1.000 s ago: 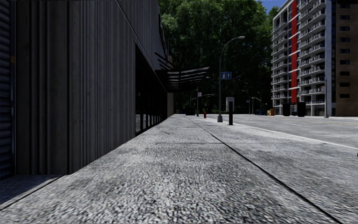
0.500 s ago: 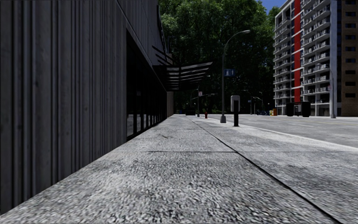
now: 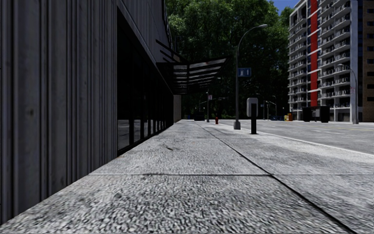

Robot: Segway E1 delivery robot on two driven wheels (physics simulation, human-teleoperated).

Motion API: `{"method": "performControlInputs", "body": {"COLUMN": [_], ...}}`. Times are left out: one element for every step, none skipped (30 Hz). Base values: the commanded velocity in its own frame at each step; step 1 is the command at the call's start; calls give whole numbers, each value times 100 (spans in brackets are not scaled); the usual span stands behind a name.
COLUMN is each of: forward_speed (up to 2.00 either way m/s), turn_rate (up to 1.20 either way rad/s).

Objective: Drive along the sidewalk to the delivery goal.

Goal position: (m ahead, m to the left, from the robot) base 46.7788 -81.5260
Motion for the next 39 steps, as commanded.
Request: {"method": "performControlInputs", "body": {"forward_speed": [200, 200, 200, 200, 200, 200, 200, 200, 200, 200, 200, 200, 200, 200, 200, 200, 200, 200, 200, 200, 200, 200, 200, 200, 200, 200, 200, 200, 200, 200, 200, 200, 200, 200, 200, 200, 200, 200, 200], "turn_rate": [0, 0, 0, 0, 0, 0, 0, 0, 0, 0, 0, 0, 0, 0, 0, 0, 0, 0, 0, 0, 0, 0, 0, 0, 0, 0, 0, 0, 0, 0, 0, 0, 0, 0, 0, 0, 0, 0, 0]}}
